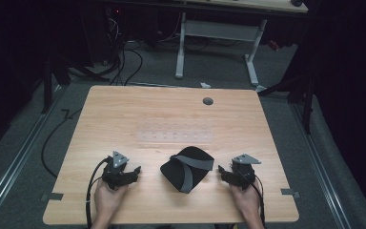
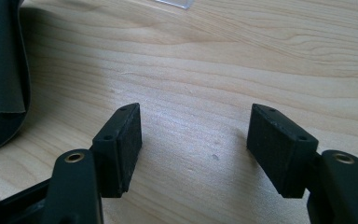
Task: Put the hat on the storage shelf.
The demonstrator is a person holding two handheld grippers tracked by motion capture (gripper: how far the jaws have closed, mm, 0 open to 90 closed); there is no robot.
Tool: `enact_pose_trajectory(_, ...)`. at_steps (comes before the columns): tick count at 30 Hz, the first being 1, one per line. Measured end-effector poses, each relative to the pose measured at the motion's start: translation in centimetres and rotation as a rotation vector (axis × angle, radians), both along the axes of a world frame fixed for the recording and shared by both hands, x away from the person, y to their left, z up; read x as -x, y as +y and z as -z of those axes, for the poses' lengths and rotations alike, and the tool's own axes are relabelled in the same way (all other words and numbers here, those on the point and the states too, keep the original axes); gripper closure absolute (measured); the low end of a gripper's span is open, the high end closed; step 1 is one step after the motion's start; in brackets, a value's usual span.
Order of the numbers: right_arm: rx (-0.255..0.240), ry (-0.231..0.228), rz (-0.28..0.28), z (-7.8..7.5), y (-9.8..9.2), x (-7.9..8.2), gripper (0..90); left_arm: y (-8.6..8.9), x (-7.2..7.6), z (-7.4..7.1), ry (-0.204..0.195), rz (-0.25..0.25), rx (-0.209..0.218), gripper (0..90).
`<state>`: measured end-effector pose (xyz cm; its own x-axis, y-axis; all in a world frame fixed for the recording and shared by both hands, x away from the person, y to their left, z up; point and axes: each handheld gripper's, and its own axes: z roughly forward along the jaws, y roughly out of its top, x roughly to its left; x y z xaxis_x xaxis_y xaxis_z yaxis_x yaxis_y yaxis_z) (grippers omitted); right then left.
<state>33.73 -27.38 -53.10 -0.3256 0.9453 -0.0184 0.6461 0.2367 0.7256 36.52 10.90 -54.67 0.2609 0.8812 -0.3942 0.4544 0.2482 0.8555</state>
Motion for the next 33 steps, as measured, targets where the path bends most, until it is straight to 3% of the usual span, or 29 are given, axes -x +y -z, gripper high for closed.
enact_pose_trajectory(22, -0.012, -0.002, -0.001, -0.04, -0.23, -0.01, 40.5, -0.02, 0.0, -0.01, 0.001, -0.001, 0.003, 32.2)
enact_pose_trajectory(33, -0.06, -0.014, -0.005, -0.57, -0.6, 0.48, 42.4, -0.03, -0.01, -0.01, 0.001, -0.001, 0.003, 32.1)
